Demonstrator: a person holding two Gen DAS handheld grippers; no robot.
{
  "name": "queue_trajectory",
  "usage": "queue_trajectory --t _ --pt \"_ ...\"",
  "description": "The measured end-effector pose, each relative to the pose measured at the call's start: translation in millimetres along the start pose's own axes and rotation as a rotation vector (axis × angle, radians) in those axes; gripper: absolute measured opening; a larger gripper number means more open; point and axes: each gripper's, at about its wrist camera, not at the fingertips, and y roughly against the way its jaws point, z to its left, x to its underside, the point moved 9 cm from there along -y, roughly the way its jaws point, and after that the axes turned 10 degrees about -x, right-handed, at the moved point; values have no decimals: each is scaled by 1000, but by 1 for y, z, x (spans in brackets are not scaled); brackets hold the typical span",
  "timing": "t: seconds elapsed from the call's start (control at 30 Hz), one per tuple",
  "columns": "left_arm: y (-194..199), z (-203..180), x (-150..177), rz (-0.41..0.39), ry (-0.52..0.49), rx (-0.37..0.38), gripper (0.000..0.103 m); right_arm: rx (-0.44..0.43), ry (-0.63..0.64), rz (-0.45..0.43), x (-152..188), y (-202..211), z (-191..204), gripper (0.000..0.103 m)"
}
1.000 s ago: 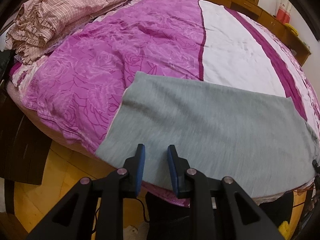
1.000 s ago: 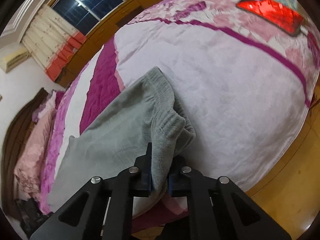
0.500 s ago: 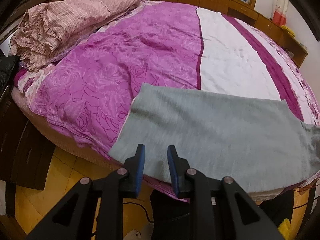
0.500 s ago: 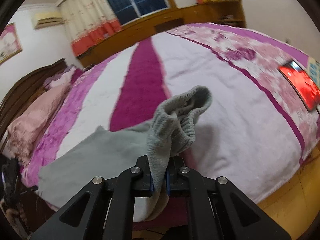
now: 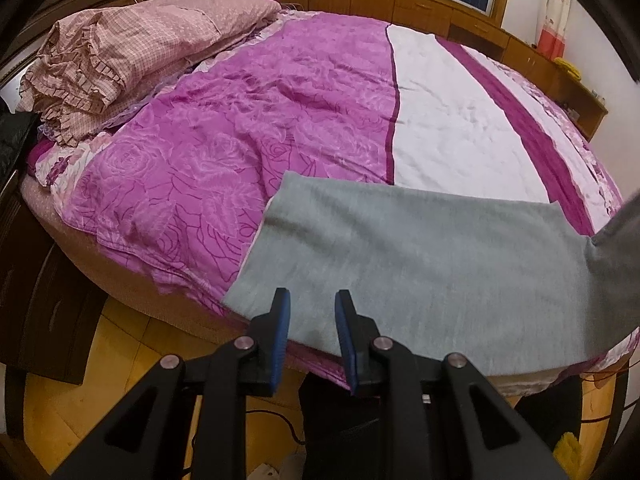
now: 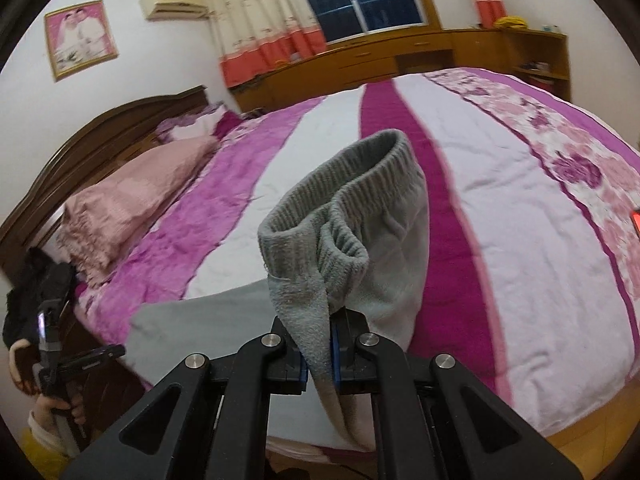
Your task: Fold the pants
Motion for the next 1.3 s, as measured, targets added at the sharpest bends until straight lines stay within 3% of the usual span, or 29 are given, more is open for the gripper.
queue_trajectory --t 0.67,0.93,1.07,1.17,1.3 --pt "-15 33 6 16 61 10 24 -78 118 181 38 -108 118 1" --pt "-17 46 9 18 74 -4 24 -57 157 312 89 -167 133 3" --pt "-16 43 8 18 79 1 24 -42 158 361 113 -183 129 8" --pt "-12 32 6 8 61 16 24 -98 153 387 126 -185 131 26" --pt "-4 3 7 3 16 74 24 -130 160 375 134 -178 132 33"
